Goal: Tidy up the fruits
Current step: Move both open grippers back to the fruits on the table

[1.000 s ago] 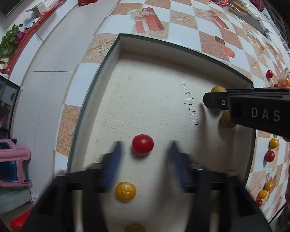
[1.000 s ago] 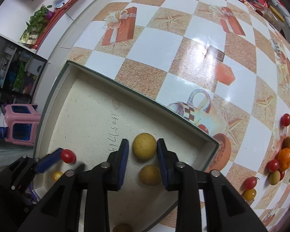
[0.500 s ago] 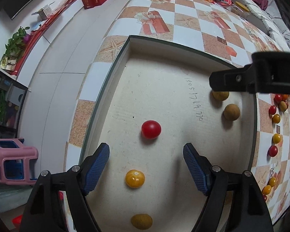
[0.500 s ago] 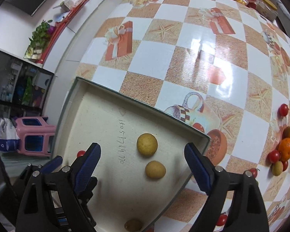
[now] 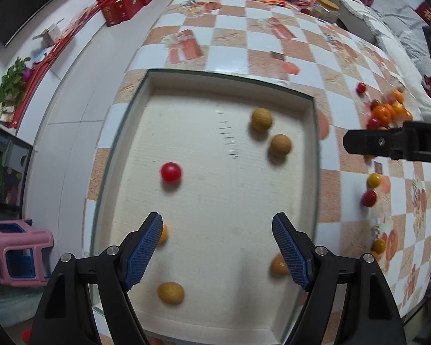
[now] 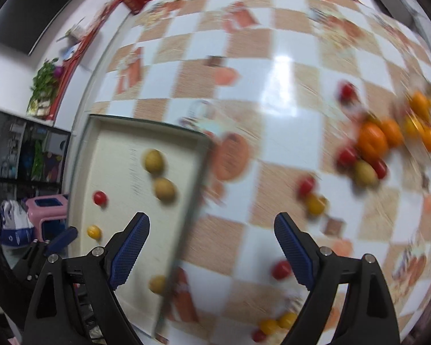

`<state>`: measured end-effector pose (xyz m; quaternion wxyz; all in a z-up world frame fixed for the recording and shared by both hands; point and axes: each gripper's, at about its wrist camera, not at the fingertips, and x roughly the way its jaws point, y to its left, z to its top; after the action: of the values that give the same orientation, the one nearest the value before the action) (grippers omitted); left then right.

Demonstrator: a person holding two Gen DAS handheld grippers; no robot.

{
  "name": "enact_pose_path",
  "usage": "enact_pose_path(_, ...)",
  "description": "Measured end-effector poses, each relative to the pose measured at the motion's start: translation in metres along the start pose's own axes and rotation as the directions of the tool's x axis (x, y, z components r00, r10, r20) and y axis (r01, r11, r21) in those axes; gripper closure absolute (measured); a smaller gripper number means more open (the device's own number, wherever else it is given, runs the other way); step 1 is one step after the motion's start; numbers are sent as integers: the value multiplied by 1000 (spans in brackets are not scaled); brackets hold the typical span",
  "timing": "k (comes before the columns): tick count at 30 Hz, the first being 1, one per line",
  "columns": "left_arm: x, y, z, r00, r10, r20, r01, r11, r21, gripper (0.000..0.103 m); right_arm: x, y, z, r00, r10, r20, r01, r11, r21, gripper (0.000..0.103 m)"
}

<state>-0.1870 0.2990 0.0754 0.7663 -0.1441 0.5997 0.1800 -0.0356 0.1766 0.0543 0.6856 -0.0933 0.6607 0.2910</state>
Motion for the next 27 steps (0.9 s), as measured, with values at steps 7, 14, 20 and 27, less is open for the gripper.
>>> enact_pose_path(7, -13, -49, -4, 999, -48, 5, 48, 995, 83, 23, -13, -72, -36, 998, -57, -14, 58, 990, 125, 12)
enact_pose_path(14, -7, -99, -3, 996, -87, -27, 91, 984, 152, 23, -23, -124, -54, 994, -108, -26, 111, 973, 203, 12)
enact_pose_path(20, 9, -136, 2, 994, -97, -53, 106, 975, 195, 23, -25, -147, -47, 993, -116, -19, 117, 971, 208, 12)
enact_pose_path(27, 30, -162, 5, 992, -98, -80, 113, 972, 205, 23, -14, -149, -26, 994, -106, -11, 106, 983, 147, 12)
